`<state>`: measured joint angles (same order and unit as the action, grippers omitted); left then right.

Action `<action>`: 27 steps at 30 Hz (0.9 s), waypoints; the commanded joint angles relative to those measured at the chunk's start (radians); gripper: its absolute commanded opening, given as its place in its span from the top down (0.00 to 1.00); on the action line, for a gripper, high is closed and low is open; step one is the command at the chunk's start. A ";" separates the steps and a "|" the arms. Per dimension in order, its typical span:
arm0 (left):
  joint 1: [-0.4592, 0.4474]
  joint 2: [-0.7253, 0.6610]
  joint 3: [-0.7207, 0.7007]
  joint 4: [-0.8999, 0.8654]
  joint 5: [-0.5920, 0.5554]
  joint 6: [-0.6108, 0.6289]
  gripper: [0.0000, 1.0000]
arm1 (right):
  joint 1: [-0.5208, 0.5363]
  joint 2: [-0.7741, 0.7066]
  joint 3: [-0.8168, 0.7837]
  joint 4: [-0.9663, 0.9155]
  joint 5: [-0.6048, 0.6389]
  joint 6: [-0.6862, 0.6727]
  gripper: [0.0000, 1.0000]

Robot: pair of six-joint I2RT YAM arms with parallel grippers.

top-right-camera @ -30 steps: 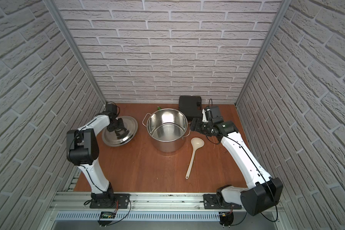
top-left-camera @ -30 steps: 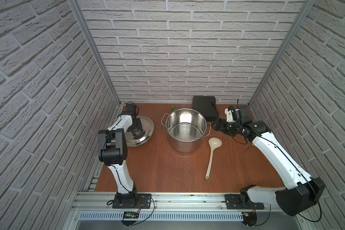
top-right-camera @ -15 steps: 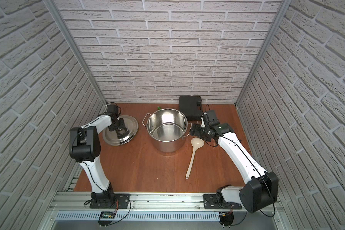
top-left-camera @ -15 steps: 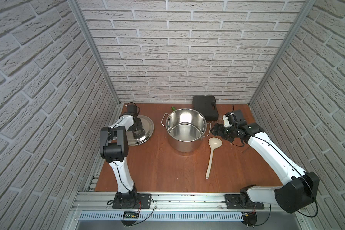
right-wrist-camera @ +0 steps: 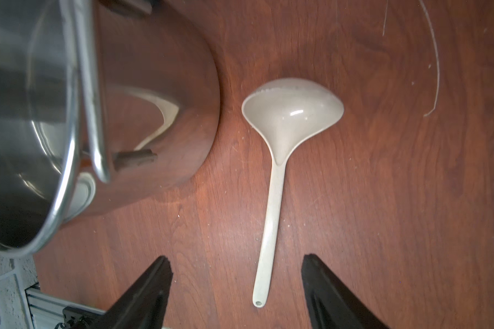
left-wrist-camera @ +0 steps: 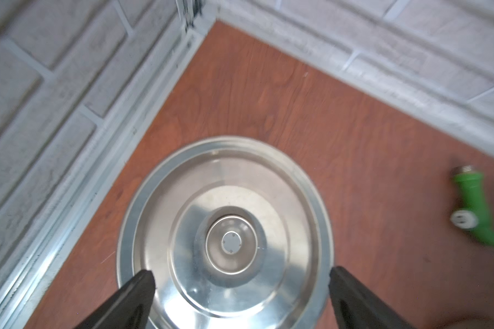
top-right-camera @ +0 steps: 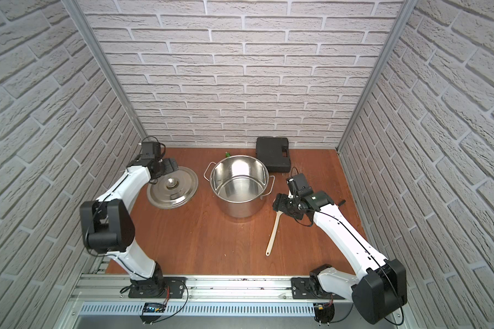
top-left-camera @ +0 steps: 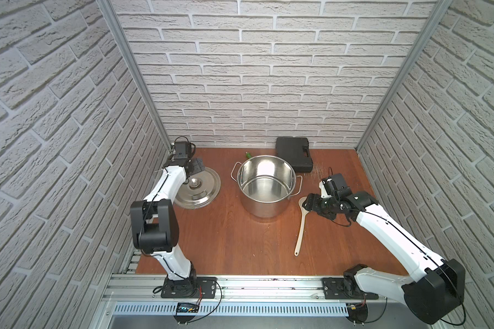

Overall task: Stir the soup with a spoon
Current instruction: Place the lid at the center of the board, then pick up the spoon from the center of the board.

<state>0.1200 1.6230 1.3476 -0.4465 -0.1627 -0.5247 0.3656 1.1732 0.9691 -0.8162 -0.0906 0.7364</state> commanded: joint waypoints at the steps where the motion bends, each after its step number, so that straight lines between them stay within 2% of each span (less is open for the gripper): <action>1: -0.031 -0.165 -0.035 -0.025 -0.011 -0.055 0.02 | 0.064 -0.006 -0.064 -0.015 0.047 0.100 0.35; 3: -0.048 -0.257 -0.049 -0.032 0.028 -0.082 0.02 | 0.096 0.006 -0.091 0.001 0.055 0.128 0.41; 7: -0.087 -0.443 -0.110 0.030 0.132 -0.131 0.02 | 0.125 0.016 -0.145 0.064 0.066 0.168 0.44; 9: -0.085 -0.518 -0.176 0.096 0.214 -0.215 0.02 | 0.125 0.021 -0.180 0.108 0.060 0.179 0.46; 13: -0.069 -0.616 -0.344 0.299 0.449 -0.412 0.02 | 0.125 0.081 -0.206 0.167 0.054 0.174 0.48; 16: -0.091 -0.653 -0.405 0.376 0.532 -0.494 0.02 | 0.125 0.136 -0.213 0.210 0.055 0.171 0.50; 21: -0.123 -0.680 -0.352 0.255 0.553 -0.432 0.02 | 0.125 0.213 -0.203 0.247 0.061 0.174 0.51; 27: -0.127 -0.700 -0.338 0.242 0.526 -0.430 0.02 | 0.124 0.259 -0.220 0.268 0.061 0.199 0.54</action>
<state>-0.0025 0.9367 0.9821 -0.2302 0.3553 -0.9482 0.4873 1.4261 0.7677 -0.5838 -0.0448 0.9100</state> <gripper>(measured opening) 0.983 0.463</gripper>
